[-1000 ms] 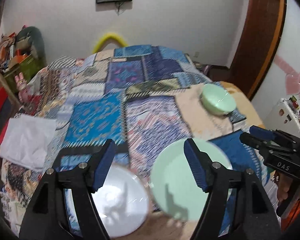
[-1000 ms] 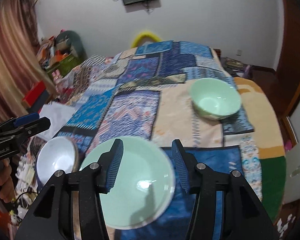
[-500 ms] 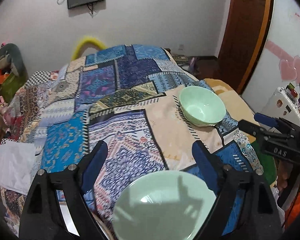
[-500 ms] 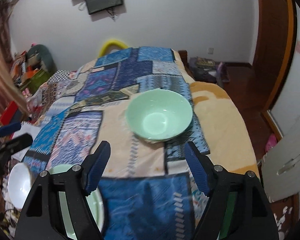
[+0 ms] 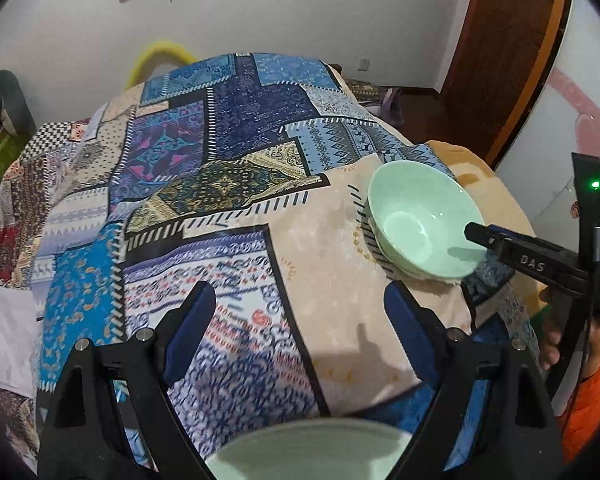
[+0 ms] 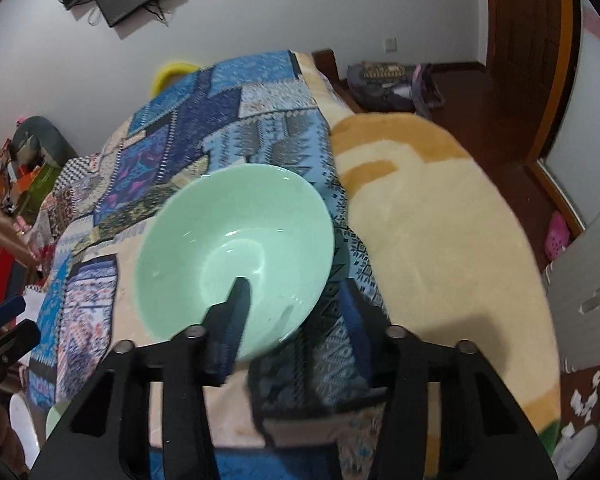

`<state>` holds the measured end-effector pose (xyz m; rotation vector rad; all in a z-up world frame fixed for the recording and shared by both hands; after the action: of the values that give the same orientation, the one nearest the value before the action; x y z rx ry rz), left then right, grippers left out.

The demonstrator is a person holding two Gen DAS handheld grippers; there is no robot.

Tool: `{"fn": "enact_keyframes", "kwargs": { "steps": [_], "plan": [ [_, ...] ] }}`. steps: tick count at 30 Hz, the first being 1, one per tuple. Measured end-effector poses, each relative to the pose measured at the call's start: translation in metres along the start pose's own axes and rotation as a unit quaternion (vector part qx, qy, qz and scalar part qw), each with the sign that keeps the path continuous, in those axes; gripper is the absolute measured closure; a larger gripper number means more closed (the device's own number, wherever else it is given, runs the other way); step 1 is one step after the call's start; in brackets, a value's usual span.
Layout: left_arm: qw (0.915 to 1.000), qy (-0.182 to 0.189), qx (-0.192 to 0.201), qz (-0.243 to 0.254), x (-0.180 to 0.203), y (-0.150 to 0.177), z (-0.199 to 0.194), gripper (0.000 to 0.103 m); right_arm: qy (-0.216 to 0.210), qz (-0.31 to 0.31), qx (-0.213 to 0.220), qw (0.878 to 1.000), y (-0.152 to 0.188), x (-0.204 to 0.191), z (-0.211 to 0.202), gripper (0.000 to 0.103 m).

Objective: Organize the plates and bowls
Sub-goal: 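Open both tools and move them toward the pale green bowl, then grasp the pale green bowl rim with the left tool while the right tool grips it too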

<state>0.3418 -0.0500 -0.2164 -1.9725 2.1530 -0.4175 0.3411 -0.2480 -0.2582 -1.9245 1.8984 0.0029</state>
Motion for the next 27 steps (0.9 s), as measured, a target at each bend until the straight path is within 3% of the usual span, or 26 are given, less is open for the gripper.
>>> {"fn": "enact_keyframes", "kwargs": {
  "steps": [6, 10, 17, 19, 24, 27],
  "plan": [
    [0.9997, 0.010, -0.021, -0.004, 0.005, -0.020, 0.027, 0.016, -0.013, 0.001, -0.015, 1.000, -0.005, 0.003, 0.014, 0.081],
    [0.9996, 0.012, -0.026, -0.005, 0.010, -0.031, 0.042, 0.016, -0.005, -0.017, -0.009, 1.000, -0.004, 0.000, 0.017, 0.081],
    [0.9993, 0.003, -0.038, -0.004, 0.022, -0.045, 0.072, 0.018, -0.030, -0.054, -0.018, 0.998, 0.000, -0.011, 0.018, 0.083],
    [0.9989, 0.003, -0.046, -0.005, 0.024, -0.047, 0.078, 0.025, -0.034, -0.067, -0.020, 0.997, 0.002, -0.015, 0.019, 0.083],
    [0.9967, 0.007, -0.080, -0.009, 0.025, -0.049, 0.100, 0.059, -0.043, -0.091, -0.026, 0.995, 0.005, -0.024, 0.020, 0.083],
    [0.9959, 0.028, -0.085, -0.009, 0.027, -0.048, 0.106, 0.071, -0.041, -0.088, -0.025, 0.995, 0.002, -0.028, 0.022, 0.083]
  ]
}}
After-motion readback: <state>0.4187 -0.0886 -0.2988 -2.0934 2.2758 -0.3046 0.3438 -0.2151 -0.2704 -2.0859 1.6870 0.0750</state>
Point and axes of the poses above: each gripper's, at about its wrist camera, not at the fingertips, and z roughly the way its jaws point, x to its right, y to its underside, the point moved 3 cm from there along z, roughly the way its jaws point, and after that the axes turned 15 degrees about -x, right-handed, at the moved point
